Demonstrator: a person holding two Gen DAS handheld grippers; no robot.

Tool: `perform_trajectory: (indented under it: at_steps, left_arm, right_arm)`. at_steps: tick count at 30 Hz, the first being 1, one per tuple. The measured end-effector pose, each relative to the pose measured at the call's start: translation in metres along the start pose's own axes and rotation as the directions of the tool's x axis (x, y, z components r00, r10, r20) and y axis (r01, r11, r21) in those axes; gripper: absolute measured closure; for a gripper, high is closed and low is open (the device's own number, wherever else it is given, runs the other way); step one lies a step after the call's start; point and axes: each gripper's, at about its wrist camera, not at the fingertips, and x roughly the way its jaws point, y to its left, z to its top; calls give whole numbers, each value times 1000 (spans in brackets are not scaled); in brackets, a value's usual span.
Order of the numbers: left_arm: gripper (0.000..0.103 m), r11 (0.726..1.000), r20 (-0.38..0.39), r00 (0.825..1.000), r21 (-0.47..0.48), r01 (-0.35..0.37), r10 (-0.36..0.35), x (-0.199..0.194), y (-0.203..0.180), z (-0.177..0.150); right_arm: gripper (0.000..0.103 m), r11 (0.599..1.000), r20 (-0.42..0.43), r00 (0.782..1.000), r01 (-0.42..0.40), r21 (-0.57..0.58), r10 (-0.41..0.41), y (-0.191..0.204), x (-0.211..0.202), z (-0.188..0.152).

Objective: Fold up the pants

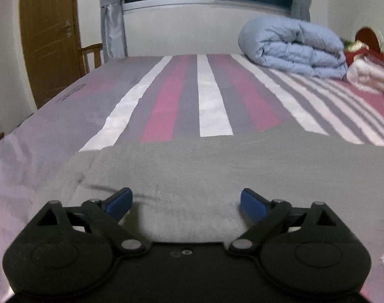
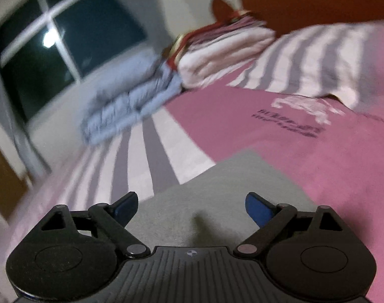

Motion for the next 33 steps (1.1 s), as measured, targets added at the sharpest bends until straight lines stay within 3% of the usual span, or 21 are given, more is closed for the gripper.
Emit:
perform_trajectory:
  at_steps: [1, 4, 8, 13, 16, 19, 24, 29, 30, 31, 33]
  left_arm:
    - [14, 1000, 9, 1000, -17, 3, -3, -6, 1, -5]
    - [14, 999, 27, 1000, -52, -4, 5, -19, 1, -24]
    - [13, 991, 57, 998, -136, -17, 25, -30, 7, -50]
    - [10, 987, 72, 997, -157, -29, 41, -32, 9, -62]
    - [8, 988, 72, 997, -148, -30, 41, -28, 8, -63]
    - [6, 988, 70, 997, -149, -31, 42, -25, 7, -64]
    - [6, 989, 63, 997, -141, -39, 49, -22, 5, -65]
    - [6, 990, 61, 997, -136, -45, 53, -21, 5, -66]
    - [6, 990, 59, 997, -135, -46, 55, -21, 4, -65]
    - [6, 990, 59, 997, -134, -48, 56, -20, 4, -65]
    - [6, 990, 60, 997, -133, -48, 57, -20, 4, -66]
  right_arm:
    - [16, 998, 18, 1000, -15, 57, 14, -10, -9, 3]
    - [41, 982, 33, 999, -23, 188, 17, -35, -28, 1]
    - [43, 947, 35, 999, -7, 320, -5, -65, -44, -3]
    - [43, 907, 27, 1000, -18, 421, 7, -88, -49, -2]
    - [43, 850, 50, 998, -48, 525, 26, -102, -45, -4]
    - [52, 835, 18, 999, -34, 550, 29, -107, -34, -6]
    - [56, 813, -18, 1000, -5, 583, 19, -115, -14, -8]
    - [58, 855, -69, 998, 34, 517, 1, -108, 9, -2]
    - [79, 876, -91, 996, 52, 479, -9, -105, 12, 0]
    - [92, 893, -110, 994, 56, 447, -7, -101, 15, 0]
    - [94, 916, -66, 998, 14, 401, 13, -96, 6, 4]
